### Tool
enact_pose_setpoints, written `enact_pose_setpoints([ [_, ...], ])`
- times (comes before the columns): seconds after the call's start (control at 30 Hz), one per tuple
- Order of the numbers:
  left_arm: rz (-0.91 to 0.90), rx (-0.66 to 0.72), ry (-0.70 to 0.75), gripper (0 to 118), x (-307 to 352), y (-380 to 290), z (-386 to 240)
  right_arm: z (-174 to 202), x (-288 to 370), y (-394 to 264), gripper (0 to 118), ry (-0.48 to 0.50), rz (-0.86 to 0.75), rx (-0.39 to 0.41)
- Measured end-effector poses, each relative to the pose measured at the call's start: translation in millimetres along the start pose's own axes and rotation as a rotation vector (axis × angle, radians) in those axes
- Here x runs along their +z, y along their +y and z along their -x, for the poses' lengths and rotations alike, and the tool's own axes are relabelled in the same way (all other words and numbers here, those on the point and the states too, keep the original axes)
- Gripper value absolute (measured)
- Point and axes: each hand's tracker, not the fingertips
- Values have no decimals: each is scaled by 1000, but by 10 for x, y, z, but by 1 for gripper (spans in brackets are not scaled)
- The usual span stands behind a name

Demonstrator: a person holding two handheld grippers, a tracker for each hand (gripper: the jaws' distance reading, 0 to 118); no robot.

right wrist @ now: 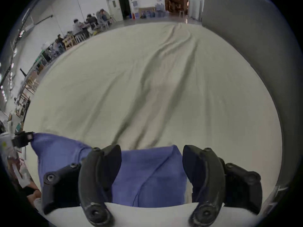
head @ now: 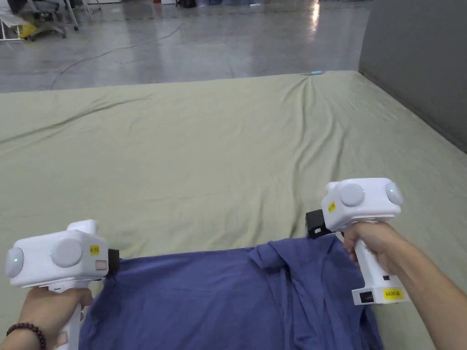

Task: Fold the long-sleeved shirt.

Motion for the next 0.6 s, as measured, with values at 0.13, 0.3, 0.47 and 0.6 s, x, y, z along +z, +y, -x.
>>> enact_pose_setpoints([
  [0.13,1,-8,7,0,-2,-1,-42,140,-284,-80,37,-25,178,13],
  [0.3,5,-25,18,0,-15,-17,-73,231,-132,-154,1,-15,88,54],
  [0.47,-27,-18,-8,0,305,-23,3,172,508,-232,1,47,-60,62],
  [0.6,-98,-24,-32,0,804,-82,70,137,1232,-432,1,119,-210,76],
])
